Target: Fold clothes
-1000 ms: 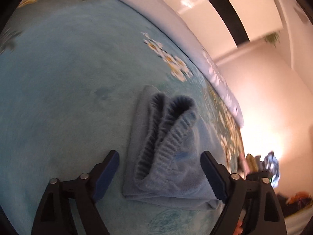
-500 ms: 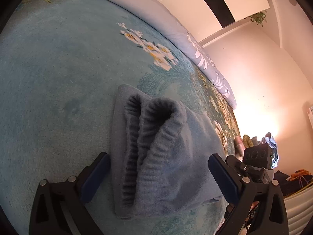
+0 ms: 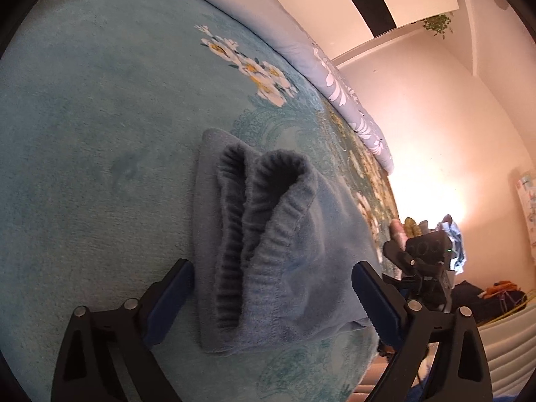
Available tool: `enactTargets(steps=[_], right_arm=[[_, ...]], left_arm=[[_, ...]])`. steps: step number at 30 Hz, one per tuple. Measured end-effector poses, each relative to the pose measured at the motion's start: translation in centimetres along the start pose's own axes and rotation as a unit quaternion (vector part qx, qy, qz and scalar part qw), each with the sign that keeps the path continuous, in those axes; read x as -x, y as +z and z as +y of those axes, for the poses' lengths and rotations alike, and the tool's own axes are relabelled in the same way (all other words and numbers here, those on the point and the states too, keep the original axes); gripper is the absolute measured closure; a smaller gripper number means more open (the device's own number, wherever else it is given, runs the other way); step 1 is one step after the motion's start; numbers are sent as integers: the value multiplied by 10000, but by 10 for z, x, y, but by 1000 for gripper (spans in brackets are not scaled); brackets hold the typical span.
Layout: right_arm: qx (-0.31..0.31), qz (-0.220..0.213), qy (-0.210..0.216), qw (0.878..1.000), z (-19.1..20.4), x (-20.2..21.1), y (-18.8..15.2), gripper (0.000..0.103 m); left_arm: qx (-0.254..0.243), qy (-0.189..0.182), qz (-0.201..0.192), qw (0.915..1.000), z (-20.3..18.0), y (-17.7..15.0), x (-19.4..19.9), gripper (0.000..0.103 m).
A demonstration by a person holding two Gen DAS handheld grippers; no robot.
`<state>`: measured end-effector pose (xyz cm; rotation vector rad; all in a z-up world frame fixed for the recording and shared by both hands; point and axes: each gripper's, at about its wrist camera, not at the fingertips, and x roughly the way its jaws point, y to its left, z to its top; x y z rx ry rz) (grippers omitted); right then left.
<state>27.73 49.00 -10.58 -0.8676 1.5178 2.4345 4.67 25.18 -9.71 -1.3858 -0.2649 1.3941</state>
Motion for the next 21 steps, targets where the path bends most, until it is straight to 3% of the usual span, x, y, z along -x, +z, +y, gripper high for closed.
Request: enactTargets(steps=[5,8,10,12,15,21], right_arm=[[166,40,-28,9999,11,-6,-3,24],[76,28,77,9999,8,-1,-6,27],[0,40,108,9999,5,1,-7,32],[-51,37,40,10000,3,3,-8,44],[-118,57,-61,9999,1,7,-10,60],[-168,185,90,9996,3,35,-18,65]], left_arm=[[145,-231,-70,9996,4,0,2,8],[416,-357,-196,9983,16,-2,9,28],[680,-338,-280,9967,27,-6,13,52],[892,-396,-371,9945,36,-11,17,60],[1012,-475,-458,9927,33,-22,21,63],[1265,-695,-212,9893,21,-65,25,64]])
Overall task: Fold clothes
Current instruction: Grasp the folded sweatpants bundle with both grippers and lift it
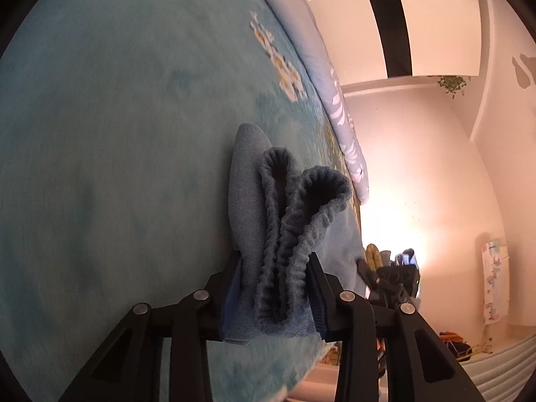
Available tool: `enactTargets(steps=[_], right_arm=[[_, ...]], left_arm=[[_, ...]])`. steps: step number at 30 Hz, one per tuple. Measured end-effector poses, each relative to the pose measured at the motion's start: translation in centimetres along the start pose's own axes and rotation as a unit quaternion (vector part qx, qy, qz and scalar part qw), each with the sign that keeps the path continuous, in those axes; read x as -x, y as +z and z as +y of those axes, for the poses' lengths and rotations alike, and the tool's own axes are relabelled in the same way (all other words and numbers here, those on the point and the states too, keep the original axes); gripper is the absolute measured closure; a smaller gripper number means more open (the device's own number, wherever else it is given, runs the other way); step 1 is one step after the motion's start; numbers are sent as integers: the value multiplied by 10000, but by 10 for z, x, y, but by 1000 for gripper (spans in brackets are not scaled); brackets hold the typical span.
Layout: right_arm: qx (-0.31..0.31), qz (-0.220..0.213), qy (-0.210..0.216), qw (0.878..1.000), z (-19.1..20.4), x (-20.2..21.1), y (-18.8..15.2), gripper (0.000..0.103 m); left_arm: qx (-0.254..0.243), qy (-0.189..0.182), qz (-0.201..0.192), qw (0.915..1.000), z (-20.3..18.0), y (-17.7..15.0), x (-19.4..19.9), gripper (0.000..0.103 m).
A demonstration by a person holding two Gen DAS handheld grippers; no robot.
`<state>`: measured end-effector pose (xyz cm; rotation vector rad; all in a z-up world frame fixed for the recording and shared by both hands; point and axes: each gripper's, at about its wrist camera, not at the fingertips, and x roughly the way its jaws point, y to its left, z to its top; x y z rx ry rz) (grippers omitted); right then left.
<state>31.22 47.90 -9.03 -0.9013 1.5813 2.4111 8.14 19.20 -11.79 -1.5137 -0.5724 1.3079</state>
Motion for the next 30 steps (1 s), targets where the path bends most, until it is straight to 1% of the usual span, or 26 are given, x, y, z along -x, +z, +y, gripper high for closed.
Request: enactTargets(steps=[2,4,6,9,11,13,16,18,20,21,22,23,24,26,30], right_arm=[[99,84,32,9999,2,10,-8,65],[268,168,-141,9994,4,13,-15,65],[309,252,-422,9983,-1,8,-20,65],[68,253,-445,9987,-13,3,-21,63],[-60,252,-404,9988,-20,0,-21,63],[-143,251,-304,9991,-26,-1,-22,62],[-253,173,-140,9994,-32,0,-25,62],[-302,128,-129,9994,-33,0,-25,62],[-358,62,-131,9993,-33,1,-27,61],[-370,37,-127,9992,-32,1,-28,61],[-381,10,-143,9992,-31,2,-29,61],[-391,-16,-161,9991,-29,3,-30,63],[-397,-22,-125,9991,-27,5,-31,66],[-372,-50,-45,9993,-22,11,-34,69],[-138,28,116,9998,-6,22,-42,71]], left_arm=[[-101,108,-32,9999,-2,-13,1,64],[-208,283,-116,9993,-3,-22,0,64],[-278,407,-191,9986,-5,-24,0,63],[-646,759,-166,9949,-18,-23,-7,54],[-915,909,-133,9916,-26,-25,-12,49],[-971,876,-150,9913,-27,-26,-16,42],[-946,772,-216,9923,-28,-27,-22,41],[-777,682,-323,9941,-28,-25,-26,41],[-684,624,-470,9946,-25,-23,-22,43],[-659,630,-520,9945,-25,-25,-21,46],[-631,680,-578,9940,-24,-27,-19,59],[-558,675,-623,9942,-22,-29,-17,62],[-484,663,-670,9944,-20,-32,-15,63],[-381,503,-766,9951,-18,-40,-7,65],[-538,433,-918,9934,-29,-60,8,65]])
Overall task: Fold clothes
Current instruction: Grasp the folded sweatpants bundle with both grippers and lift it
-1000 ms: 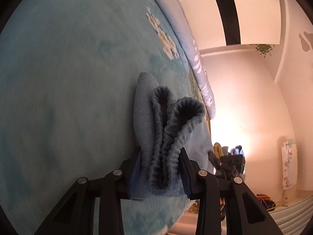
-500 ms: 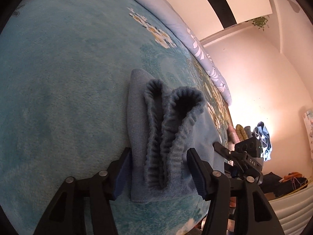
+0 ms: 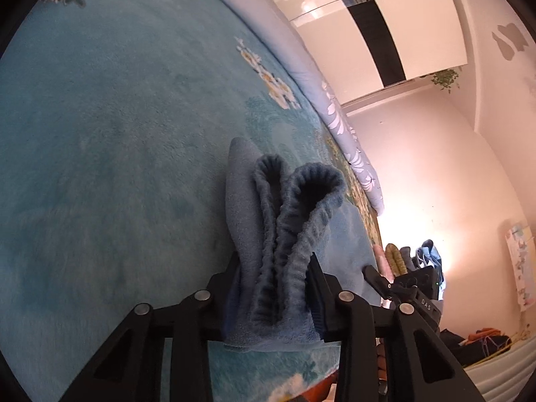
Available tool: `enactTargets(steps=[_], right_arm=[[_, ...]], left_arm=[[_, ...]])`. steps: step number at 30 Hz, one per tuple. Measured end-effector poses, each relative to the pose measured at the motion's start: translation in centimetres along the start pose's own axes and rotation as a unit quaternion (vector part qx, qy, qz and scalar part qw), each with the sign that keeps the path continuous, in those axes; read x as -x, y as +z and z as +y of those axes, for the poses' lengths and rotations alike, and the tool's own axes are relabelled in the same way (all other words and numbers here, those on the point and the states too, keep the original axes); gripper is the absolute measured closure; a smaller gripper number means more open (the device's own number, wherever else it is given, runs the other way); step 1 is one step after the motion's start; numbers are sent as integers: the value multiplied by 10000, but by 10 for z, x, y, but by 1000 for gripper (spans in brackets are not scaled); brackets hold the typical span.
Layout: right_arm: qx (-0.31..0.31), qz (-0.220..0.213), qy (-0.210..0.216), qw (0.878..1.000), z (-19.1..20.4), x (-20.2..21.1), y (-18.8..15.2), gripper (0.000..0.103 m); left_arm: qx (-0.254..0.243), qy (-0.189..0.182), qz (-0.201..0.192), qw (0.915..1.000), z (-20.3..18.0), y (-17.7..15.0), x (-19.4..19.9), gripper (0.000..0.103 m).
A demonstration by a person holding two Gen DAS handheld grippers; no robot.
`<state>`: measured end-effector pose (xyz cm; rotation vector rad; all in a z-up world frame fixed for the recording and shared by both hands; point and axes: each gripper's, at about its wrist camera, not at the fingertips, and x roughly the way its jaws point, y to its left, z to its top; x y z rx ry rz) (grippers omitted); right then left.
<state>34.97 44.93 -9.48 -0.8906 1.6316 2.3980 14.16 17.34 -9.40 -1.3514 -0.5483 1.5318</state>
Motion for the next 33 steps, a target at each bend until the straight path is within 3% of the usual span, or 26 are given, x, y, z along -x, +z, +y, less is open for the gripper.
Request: enactTargets(steps=[10,18,27,33], right_arm=[[470,-128,317,9983,35,53,-21,71],[1339,-364,387,9896,98,116,-4,71],[1855,-904,291,9780,123,211,26,71],[2173,-1456,-54,9652,128,282,42,71]], left_arm=[[-409,-289,-145,9986,-47,-32,40,65],[-912,-542,-500,9931,-123,-29,56,65],[-1772,-662,-433,9810,-229,-26,28,65],[-2227,-641,-398,9720,-317,-17,-23,65]])
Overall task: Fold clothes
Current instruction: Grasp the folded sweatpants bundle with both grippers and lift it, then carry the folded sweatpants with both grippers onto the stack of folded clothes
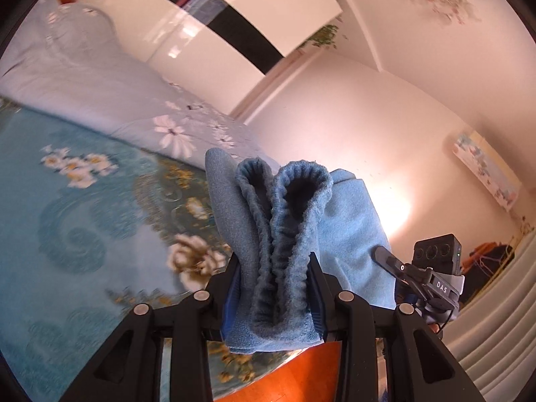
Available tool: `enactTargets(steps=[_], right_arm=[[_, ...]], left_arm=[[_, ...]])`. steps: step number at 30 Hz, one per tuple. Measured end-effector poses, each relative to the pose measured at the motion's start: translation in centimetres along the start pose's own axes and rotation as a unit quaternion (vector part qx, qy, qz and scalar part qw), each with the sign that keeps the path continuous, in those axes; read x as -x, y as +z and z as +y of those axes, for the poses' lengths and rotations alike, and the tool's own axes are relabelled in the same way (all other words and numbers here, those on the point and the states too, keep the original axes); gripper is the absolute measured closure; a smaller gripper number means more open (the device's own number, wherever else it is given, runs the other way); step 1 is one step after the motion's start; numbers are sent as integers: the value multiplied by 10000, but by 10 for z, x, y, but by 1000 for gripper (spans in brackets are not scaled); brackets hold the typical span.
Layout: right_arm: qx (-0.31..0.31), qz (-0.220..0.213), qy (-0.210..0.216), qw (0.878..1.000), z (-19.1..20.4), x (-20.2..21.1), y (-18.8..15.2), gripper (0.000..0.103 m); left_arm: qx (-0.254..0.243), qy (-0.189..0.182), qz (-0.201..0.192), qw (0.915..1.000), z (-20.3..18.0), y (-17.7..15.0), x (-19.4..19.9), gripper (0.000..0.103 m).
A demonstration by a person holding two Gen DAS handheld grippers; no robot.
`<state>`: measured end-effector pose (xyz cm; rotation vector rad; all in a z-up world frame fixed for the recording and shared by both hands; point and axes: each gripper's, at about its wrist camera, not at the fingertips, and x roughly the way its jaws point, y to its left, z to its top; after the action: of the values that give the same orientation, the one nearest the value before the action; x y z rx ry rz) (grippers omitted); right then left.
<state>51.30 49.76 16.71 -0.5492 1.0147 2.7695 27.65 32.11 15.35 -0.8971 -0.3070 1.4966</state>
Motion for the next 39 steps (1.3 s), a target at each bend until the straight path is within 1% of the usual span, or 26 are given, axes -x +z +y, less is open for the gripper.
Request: enactTargets(steps=[2,4,6,8,9,11,14,15,17,20,22,25,26,28,30,32,33,35,37,39], right_arm=[[208,-123,-291,9993,-6,25,18,71],[293,-215,-514,9980,-16,46,33,71],[283,-350,-700,9965,-30,75,50,71],[169,-512,-909,9944,-47,102,66,71],[94,-572,-992,9934,-55,113,72,71],[-64,-682,-1219,9902,-76,139,85,71],[-120,-794,-1650,9830,-103,172,100,71],[-133,-830,-1800,9801,-113,183,106,71],[-273,-868,-1946,9766,-134,197,114,71],[-490,-922,-2153,9710,-165,219,126,71],[-668,-1012,-2220,9675,-186,231,133,71],[-927,-1149,-2314,9616,-212,240,141,71],[-1001,-1176,-2368,9592,-219,242,144,71],[-1075,-1190,-2458,9560,-231,241,148,71],[-1161,-1171,-2571,9522,-245,237,146,71],[-1337,-1041,-2737,9468,-262,231,138,70],[-1436,-971,-2833,9432,-270,229,133,70],[-1650,-858,-2967,9367,-287,225,122,70],[-1750,-856,-2962,9350,-295,224,113,67],[-1783,-835,-3029,9325,-300,221,110,58]], left_arm=[[-343,-3,150,9993,-32,16,-29,65],[-741,-1,245,9969,-66,25,-52,65],[-1127,-53,324,9931,-100,31,-78,65],[-1311,-97,433,9904,-123,36,-106,65],[-1312,-178,519,9898,-132,37,-119,65],[-1232,-720,750,9869,-143,39,-151,65],[-915,-1140,985,9844,-158,38,-202,65],[-845,-1219,1066,9832,-163,35,-217,65],[-728,-1338,1243,9805,-171,30,-250,65],[-710,-1449,1371,9773,-183,25,-288,65],[-674,-1509,1347,9770,-189,23,-303,65],[-455,-1590,1457,9754,-193,18,-330,65],[-393,-1592,1486,9752,-193,16,-338,65],[-238,-1474,1605,9757,-188,9,-356,65],[-46,-1387,1815,9736,-177,-1,-372,65],[182,-1299,2051,9699,-163,-13,-386,64],[261,-1300,2124,9681,-156,-17,-390,62],[360,-1286,2227,9657,-145,-24,-395,61],[385,-1235,2270,9653,-139,-26,-396,60],[432,-1215,2259,9656,-136,-23,-393,59]])
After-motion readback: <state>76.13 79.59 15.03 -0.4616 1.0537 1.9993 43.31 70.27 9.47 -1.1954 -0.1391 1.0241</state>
